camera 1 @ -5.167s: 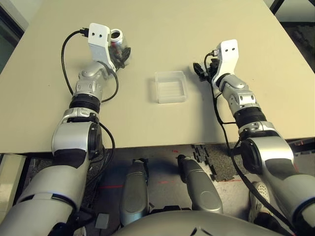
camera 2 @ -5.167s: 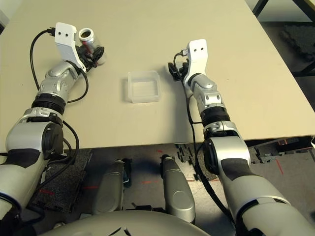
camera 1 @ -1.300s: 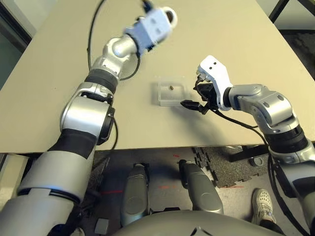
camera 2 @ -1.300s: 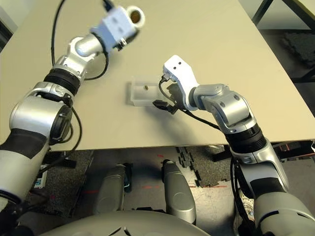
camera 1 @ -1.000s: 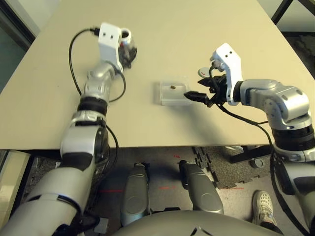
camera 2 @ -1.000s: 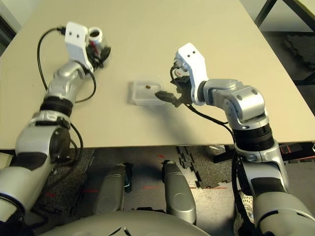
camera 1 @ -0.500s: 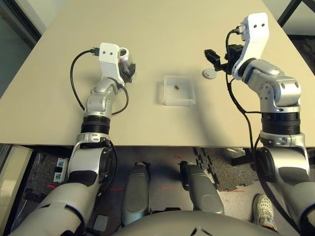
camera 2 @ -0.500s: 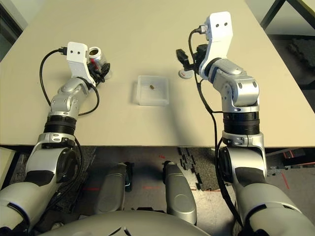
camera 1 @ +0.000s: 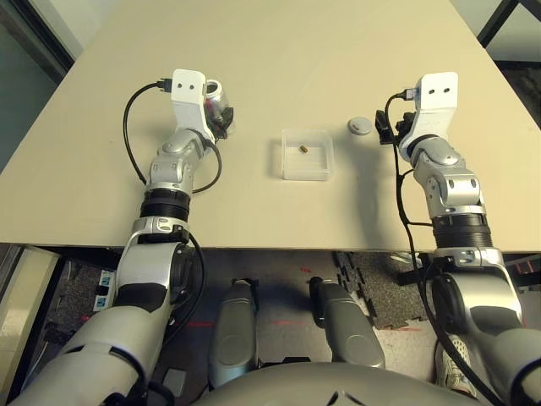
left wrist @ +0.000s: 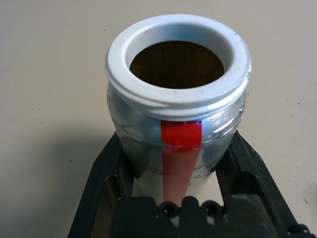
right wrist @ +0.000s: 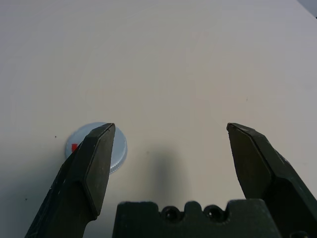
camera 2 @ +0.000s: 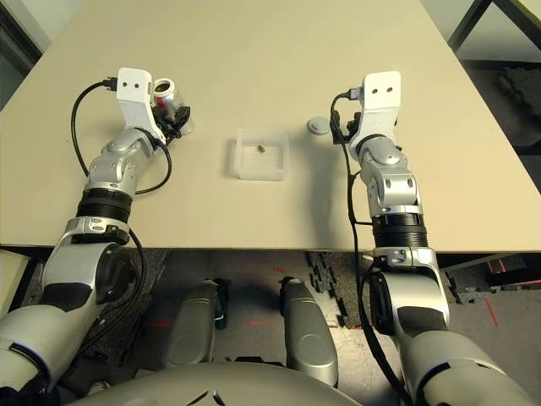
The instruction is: Pour the medicine from the bottle into the box.
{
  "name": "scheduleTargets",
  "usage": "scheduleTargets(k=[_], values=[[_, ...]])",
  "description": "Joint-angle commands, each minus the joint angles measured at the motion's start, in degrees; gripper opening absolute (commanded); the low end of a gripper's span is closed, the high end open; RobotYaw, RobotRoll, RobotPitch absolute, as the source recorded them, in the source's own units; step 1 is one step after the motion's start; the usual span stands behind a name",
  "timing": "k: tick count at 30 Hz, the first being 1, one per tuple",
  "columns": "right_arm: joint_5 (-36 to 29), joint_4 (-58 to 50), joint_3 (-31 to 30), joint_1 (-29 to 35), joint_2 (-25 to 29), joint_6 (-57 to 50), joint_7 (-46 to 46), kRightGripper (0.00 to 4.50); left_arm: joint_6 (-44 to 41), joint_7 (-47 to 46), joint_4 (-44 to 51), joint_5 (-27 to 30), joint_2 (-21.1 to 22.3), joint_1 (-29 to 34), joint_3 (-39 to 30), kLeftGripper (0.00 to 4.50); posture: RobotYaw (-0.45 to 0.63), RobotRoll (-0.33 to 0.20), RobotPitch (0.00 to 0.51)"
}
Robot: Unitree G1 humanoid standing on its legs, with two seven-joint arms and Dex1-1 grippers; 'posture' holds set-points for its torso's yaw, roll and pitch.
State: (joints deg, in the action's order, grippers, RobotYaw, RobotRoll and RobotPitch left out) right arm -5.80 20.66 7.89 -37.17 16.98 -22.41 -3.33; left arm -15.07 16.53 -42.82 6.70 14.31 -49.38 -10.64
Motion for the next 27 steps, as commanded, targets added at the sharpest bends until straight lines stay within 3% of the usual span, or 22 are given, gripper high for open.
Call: scheduleTargets(k=[1,4,18,23,27], values=[[-0.32,1.27,1.55,0.35,0.18,1.23,0.07,4.50,0.14,0.77,-3.23,0.28,-0.46,0.19,0.65,3.46,0.03,0.000,0.183],[-0.36,1.19,1.63,0.31,0.38,1.28,-0.13,4.50,1.30,1.07,-3.52,0.37,-0.41,-0.02,0.73,4.47,0.03,0.000,0.183],[-1.01,-3.35,2.67,2.21,0.30,-1.29,-0.45,4.50,-1.34,0.65,5.34,1.35,-0.35,5.19,0.49,4.47,0.04,0.000,0.195],[-1.50,-5.87,3.04,3.23,0.81,-2.89,-0.70,4.50,-5.60,-0.28,12.97,2.39,-0.94,9.06,0.35,4.47,0.05,0.000,0.199],[-2.01,-9.28,3.61,4.78,1.39,-4.94,-0.92,4.50,-13.37,-2.15,27.22,4.48,-2.10,15.71,0.49,4.47,0.06,0.000,0.206]])
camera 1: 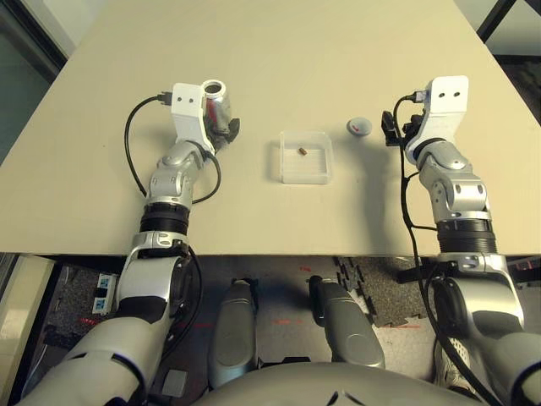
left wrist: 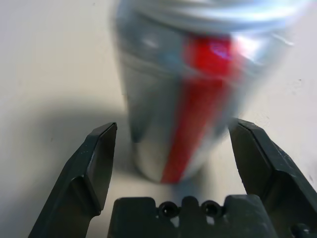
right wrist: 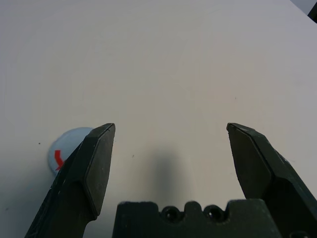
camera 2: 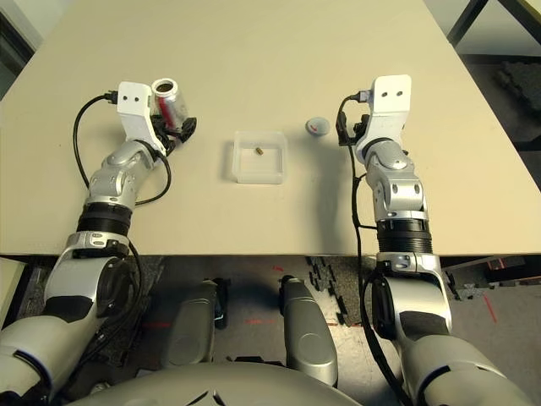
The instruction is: Pour the medicine from the bottle into the box.
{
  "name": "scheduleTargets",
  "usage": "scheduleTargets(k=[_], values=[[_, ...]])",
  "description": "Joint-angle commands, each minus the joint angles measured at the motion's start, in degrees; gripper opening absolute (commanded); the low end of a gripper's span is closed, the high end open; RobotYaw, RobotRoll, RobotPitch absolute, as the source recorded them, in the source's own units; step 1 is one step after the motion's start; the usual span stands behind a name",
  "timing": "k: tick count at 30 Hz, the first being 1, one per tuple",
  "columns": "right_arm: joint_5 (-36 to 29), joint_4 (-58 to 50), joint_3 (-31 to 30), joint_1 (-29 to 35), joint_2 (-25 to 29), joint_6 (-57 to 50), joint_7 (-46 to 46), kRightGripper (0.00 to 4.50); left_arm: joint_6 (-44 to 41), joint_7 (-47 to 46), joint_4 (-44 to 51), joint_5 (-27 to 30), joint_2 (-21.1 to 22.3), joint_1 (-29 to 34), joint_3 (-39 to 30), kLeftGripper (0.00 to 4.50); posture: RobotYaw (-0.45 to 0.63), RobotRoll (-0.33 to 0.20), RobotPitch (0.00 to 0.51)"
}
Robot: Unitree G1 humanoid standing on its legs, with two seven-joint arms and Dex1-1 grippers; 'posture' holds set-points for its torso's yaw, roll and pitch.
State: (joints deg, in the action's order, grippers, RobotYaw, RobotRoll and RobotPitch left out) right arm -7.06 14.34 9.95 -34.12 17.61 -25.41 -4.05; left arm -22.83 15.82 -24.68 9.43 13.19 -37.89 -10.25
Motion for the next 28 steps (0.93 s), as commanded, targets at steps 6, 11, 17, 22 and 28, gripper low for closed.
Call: scheduleTargets(k=[6,11,17,22,28], values=[[-1.70,-7.46,2.28,4.12,0.77,-4.74,-0.54,4.50,-17.12,-5.07,27.69,4.45,-1.63,14.25,-1.56,4.47,0.08,0.000,0.223],[-2.94,-8.24,4.19,5.81,0.79,-3.71,-1.05,4.50,-20.28,-7.44,33.22,6.40,0.81,17.66,-7.47,4.47,0.09,0.000,0.239],[-2.65,-4.15,8.84,6.79,3.02,1.28,0.92,4.50,-9.71,-7.73,20.05,5.31,8.86,11.47,-14.24,4.47,0.09,0.000,0.256],[-2.79,0.26,12.80,7.03,5.54,5.64,1.98,4.50,3.97,-7.18,1.12,3.30,15.51,3.77,-15.47,4.47,0.07,0.000,0.266],[-2.93,4.36,16.00,8.54,8.60,8.67,2.98,4.50,13.06,-8.67,-18.46,4.07,19.26,-3.35,-17.22,4.47,0.04,0.000,0.261]])
